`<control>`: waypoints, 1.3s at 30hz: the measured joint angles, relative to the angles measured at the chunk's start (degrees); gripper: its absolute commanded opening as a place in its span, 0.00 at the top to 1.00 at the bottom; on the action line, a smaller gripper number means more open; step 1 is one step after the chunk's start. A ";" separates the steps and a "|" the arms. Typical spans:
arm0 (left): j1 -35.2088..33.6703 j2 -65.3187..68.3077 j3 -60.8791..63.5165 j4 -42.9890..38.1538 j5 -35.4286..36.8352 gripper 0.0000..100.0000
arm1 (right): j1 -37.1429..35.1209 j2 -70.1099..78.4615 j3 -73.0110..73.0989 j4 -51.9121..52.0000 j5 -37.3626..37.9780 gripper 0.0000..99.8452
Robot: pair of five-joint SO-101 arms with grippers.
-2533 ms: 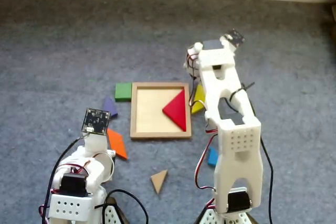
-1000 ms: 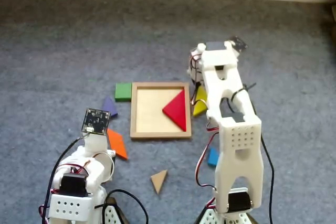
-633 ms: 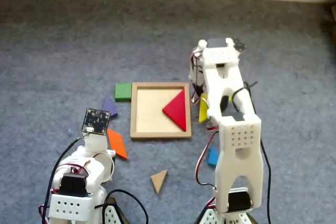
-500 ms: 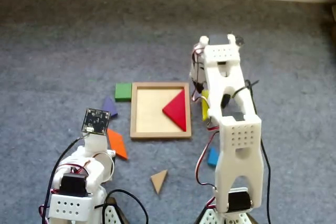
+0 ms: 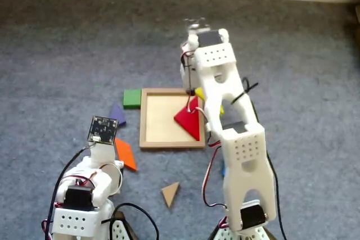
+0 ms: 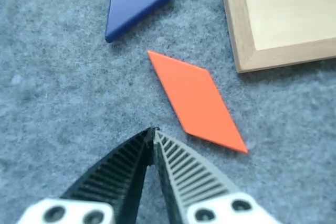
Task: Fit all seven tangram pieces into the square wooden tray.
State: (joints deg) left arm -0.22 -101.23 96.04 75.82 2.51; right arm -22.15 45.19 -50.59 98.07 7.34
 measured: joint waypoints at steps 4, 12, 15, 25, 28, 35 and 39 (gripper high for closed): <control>0.00 0.00 0.00 0.00 0.00 1.00 | -2.02 0.00 0.00 -0.79 13.27 0.74; 0.00 0.00 0.00 0.00 0.00 1.00 | -5.80 0.70 -0.09 -4.22 33.85 0.74; 0.00 0.00 0.00 0.00 0.00 1.00 | -7.12 2.81 -0.09 -4.22 40.53 0.74; 0.00 0.00 0.00 0.00 0.00 1.00 | -9.23 4.57 -0.09 -4.22 50.90 0.74; 0.00 0.00 0.00 0.00 0.00 1.00 | -10.11 4.57 -0.09 -4.22 53.01 0.74; 0.00 0.00 0.00 0.00 0.00 1.00 | -13.01 4.57 -0.09 -0.88 56.18 0.74; 0.00 0.00 0.00 0.00 0.00 1.00 | -13.36 4.57 -0.09 -0.53 56.26 0.74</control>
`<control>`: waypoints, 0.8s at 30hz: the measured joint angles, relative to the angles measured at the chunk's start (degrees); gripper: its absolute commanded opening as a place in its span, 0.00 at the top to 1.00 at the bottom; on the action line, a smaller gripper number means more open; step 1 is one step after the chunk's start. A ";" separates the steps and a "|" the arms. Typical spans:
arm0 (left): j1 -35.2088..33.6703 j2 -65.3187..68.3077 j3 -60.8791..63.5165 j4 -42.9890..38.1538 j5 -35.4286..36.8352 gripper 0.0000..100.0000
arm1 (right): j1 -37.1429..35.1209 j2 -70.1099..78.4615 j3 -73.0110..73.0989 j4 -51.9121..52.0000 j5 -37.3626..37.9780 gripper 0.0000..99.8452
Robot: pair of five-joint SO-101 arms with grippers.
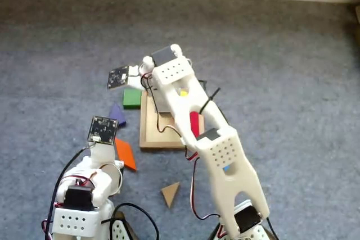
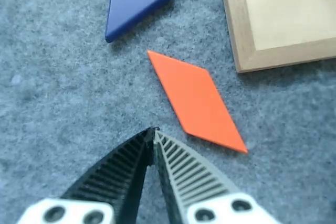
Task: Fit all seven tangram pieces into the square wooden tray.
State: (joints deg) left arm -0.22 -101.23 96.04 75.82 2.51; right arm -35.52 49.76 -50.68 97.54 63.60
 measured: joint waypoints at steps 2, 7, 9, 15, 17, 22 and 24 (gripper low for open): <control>0.00 0.00 0.00 0.00 0.00 1.00 | -0.09 0.00 0.00 0.09 0.00 0.74; 0.00 0.00 0.00 0.00 0.00 1.00 | -0.09 0.00 0.00 0.09 0.00 0.65; 0.00 0.00 0.00 0.00 0.00 1.00 | -0.09 0.00 0.00 0.09 -0.62 0.61; 0.00 0.00 0.00 0.00 0.00 1.00 | -0.09 0.00 0.00 0.09 -2.99 0.60; 0.00 0.00 0.00 0.00 0.00 1.00 | -0.09 0.00 0.00 0.09 -3.25 0.60; 0.00 0.00 0.00 0.00 0.00 1.00 | -0.09 0.00 -0.18 0.26 -3.96 0.78; 0.00 0.00 0.00 0.00 0.00 1.00 | -0.09 -0.35 -0.88 0.26 -5.45 0.89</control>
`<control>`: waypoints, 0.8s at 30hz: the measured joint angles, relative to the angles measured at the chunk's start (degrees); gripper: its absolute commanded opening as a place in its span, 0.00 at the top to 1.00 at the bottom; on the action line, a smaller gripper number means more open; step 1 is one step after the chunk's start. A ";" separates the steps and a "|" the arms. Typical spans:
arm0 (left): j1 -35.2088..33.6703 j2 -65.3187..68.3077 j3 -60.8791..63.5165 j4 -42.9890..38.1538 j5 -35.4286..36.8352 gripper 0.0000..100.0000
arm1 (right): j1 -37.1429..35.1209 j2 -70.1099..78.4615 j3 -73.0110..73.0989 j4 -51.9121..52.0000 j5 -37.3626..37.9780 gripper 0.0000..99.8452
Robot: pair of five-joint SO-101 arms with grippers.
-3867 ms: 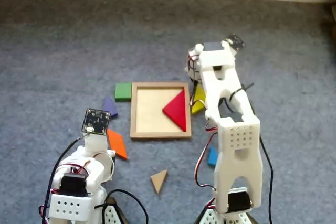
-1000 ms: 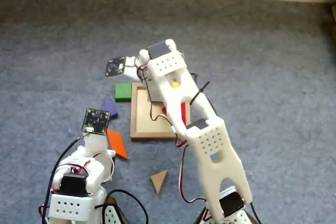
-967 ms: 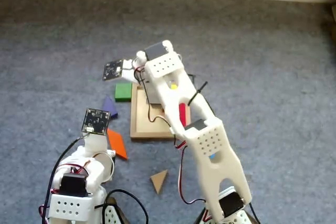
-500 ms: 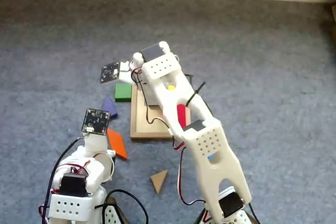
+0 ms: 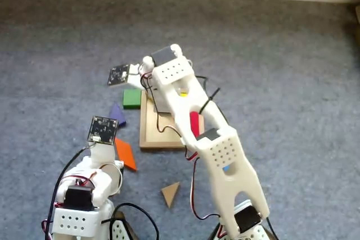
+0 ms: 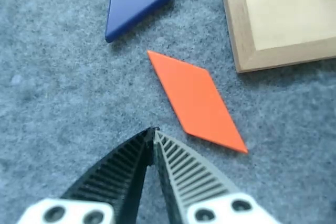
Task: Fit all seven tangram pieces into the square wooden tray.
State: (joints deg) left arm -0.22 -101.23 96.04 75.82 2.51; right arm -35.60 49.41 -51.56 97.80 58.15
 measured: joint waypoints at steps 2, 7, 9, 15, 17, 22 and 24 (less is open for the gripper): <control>0.00 0.00 0.00 0.00 0.00 1.00 | 0.00 -0.79 -0.35 0.00 -2.81 0.96; 0.00 0.00 0.00 0.00 0.00 1.00 | 0.00 -1.67 -0.53 -0.35 -13.19 0.99; 0.00 0.00 0.00 0.00 0.00 1.00 | 0.00 -1.67 -0.53 -3.34 -19.87 0.99; 0.00 0.00 0.00 0.00 0.00 1.00 | 1.85 -1.67 -0.53 -11.60 -36.22 0.99; 0.00 0.00 0.00 0.00 0.00 1.00 | 2.29 -1.67 -0.53 -12.40 -38.77 0.99; 0.00 0.00 0.00 0.00 0.00 1.00 | 2.73 -0.44 -0.53 -12.57 -41.93 0.99; 0.00 0.00 0.00 0.00 0.00 1.00 | 2.73 2.11 -0.53 -12.57 -42.64 0.99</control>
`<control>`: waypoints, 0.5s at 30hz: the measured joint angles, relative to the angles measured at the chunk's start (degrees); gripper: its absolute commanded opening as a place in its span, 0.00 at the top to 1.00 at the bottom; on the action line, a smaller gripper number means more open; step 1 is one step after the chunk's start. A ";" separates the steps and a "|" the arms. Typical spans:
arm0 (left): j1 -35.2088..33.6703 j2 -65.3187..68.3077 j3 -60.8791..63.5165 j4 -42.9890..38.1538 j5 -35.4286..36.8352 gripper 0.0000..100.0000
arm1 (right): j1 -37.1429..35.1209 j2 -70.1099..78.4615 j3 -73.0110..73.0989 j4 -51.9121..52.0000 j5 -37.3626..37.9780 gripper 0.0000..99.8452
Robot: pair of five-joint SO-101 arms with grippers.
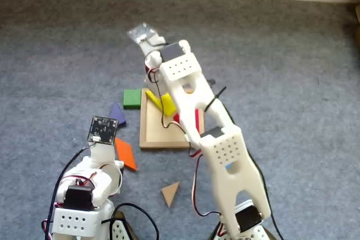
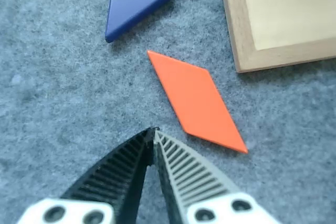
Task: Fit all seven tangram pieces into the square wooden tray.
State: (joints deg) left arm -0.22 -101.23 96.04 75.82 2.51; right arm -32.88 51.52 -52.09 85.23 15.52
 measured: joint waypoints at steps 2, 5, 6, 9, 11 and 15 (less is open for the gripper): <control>0.00 0.00 0.00 0.00 0.00 1.00 | 0.09 1.58 -0.35 0.00 -0.70 0.99; 0.00 0.00 0.00 0.00 0.00 1.00 | 0.79 2.81 -1.49 0.88 -1.23 0.99; 0.00 0.00 0.00 0.00 0.00 1.00 | 1.14 3.08 -1.49 1.67 -1.49 0.99; 0.00 0.00 0.00 0.00 0.00 1.00 | 2.73 3.16 -1.58 3.87 -1.41 0.99; 0.00 0.00 0.00 0.00 0.00 1.00 | 3.78 3.25 -1.67 4.92 -0.18 0.99; 0.00 0.00 0.00 0.00 0.00 1.00 | 5.36 3.25 -1.67 6.07 5.19 0.99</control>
State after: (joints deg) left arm -0.22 -101.23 96.04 75.82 2.51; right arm -27.52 54.77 -53.76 91.30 20.70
